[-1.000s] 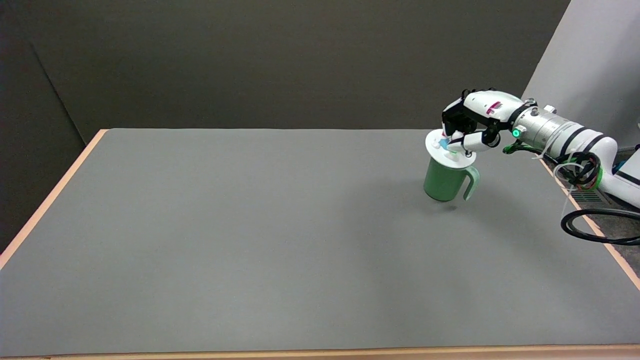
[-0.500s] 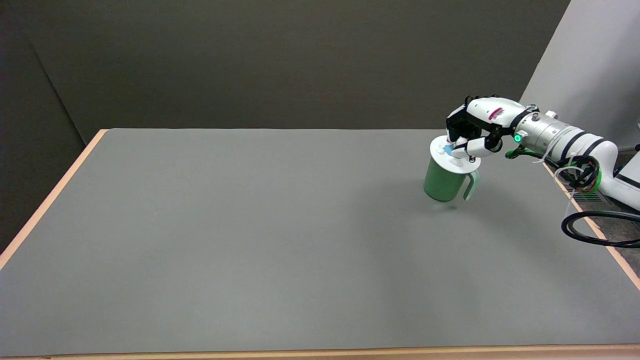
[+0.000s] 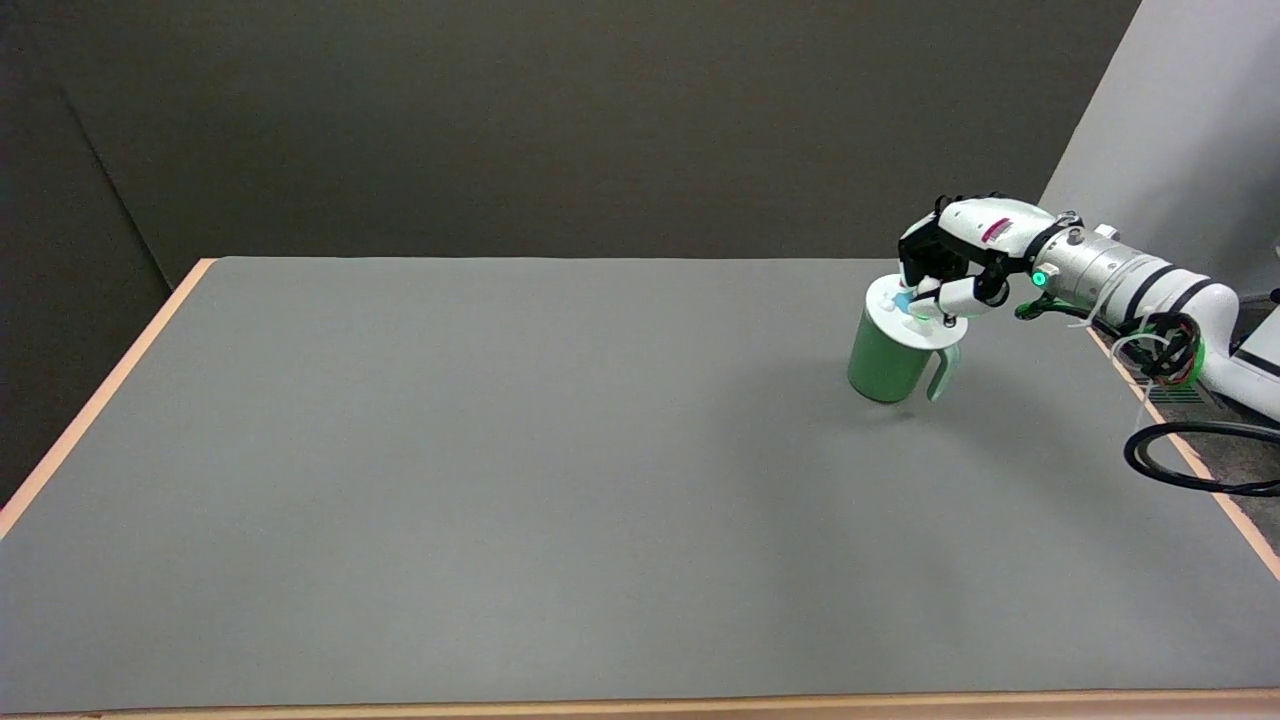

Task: Place the white cup lid onto the cup.

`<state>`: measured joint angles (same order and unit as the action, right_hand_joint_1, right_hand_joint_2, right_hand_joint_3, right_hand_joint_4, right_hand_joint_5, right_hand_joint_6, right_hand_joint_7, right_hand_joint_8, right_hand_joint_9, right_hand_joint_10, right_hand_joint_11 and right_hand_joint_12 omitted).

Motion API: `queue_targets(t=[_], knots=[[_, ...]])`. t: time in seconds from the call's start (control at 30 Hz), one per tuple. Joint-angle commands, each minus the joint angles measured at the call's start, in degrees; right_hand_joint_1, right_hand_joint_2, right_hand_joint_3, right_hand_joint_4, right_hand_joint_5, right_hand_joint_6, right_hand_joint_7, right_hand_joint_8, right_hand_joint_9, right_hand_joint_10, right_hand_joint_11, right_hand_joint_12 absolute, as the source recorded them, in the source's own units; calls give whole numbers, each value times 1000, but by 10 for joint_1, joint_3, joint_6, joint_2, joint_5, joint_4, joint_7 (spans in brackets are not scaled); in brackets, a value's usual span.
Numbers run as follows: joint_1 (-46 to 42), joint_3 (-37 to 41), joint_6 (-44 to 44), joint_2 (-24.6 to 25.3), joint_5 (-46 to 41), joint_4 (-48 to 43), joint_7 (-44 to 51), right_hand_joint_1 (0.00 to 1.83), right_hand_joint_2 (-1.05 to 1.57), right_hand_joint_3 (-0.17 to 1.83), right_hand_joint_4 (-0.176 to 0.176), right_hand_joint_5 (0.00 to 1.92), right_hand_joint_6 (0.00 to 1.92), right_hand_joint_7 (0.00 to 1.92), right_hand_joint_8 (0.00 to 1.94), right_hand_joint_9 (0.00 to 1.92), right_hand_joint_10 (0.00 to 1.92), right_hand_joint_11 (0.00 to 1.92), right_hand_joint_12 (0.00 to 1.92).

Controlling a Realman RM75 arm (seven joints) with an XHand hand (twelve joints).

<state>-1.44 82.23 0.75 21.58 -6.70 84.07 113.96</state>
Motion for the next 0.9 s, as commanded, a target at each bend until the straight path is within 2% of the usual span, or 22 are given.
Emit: queue_targets(t=[0.03,0.4,0.7,0.9], knots=[[2,2,10,7,-3,-9,1,1199,1086,185,-25,752,1376,988,1005,978,674,659,1329],[35,-10,37,32,-2,-19,1,1191,1105,175,-28,731,1418,959,1033,953,690,628,1290],[90,-73,33,31,1,-36,11,1192,1105,173,-27,733,1415,960,1030,951,686,624,1286],[98,-80,31,31,2,-39,16,1195,1101,174,-32,735,1407,972,1014,963,669,638,1298]])
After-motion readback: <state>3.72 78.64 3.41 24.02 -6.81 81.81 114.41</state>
